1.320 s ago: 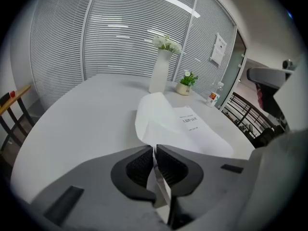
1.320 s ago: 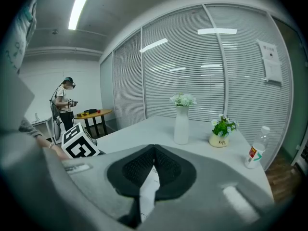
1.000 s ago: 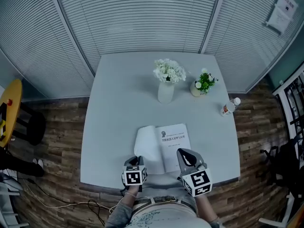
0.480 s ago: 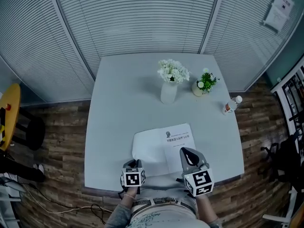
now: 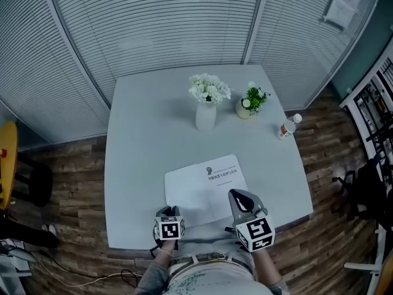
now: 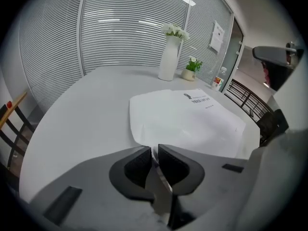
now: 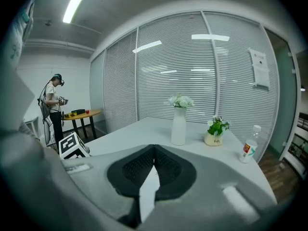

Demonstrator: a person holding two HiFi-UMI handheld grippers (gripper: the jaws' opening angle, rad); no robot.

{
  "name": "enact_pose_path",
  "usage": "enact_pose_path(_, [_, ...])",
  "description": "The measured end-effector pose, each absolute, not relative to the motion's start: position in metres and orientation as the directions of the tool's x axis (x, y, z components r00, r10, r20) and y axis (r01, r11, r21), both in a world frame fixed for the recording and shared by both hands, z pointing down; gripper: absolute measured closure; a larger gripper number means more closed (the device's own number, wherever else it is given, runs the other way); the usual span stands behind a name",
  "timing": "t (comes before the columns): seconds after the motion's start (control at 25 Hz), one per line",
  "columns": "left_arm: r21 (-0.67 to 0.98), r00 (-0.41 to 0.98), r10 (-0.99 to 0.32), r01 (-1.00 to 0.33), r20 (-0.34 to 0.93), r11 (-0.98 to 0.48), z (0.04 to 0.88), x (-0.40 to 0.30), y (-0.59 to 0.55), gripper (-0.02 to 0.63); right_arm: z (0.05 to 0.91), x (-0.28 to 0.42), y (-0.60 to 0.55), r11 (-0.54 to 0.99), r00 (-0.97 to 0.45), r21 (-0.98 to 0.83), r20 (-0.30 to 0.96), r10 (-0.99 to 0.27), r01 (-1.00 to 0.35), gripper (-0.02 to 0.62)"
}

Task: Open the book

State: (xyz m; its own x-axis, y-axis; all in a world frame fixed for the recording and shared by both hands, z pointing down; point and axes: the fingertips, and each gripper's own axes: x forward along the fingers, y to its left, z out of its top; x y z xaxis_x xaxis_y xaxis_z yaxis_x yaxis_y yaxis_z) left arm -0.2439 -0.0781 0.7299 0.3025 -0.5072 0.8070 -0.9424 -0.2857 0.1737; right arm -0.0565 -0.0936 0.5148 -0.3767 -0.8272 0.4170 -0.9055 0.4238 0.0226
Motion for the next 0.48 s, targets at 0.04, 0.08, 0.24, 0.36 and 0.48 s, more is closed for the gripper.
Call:
enact_pose_path(0.04, [0.177,0.304,-0.505,-0.942,0.808,-0.285,0.7316,-0.2435,-0.0778,0.561,0.5156,-0.0548,-0.093,0.421,-0.373,0.023,0.419,-0.828,-0.907,0.595])
enact_pose_path(0.08, [0.182,0.305,-0.502,-0.942,0.809,-0.281,0.733,-0.2434,-0.0773,0.561,0.5167,-0.0538,-0.0924,0.419,-0.371,0.024,0.421,-0.828,-0.908,0.595])
enact_pose_path(0.24, [0.183,0.305,-0.505,-0.943,0.808,-0.278,0.7322,-0.2436,-0.0769,0.561,0.5183,-0.0532,-0.0913,0.413,-0.364,0.024,0.43,-0.826,-0.91,0.595])
enact_pose_path(0.36, [0.184,0.312,-0.517,-0.941,0.797,-0.284,0.732,-0.2426,-0.0782,0.561,0.5188,-0.0529,-0.0937,0.413,-0.364,0.022,0.43,-0.826,-0.911,0.595])
enact_pose_path(0.48, [0.183,0.305,-0.526,-0.945,0.794,-0.271,0.7334,-0.245,-0.078,0.561,0.521,-0.0551,-0.0942,0.42,-0.373,0.016,0.43,-0.822,-0.907,0.595])
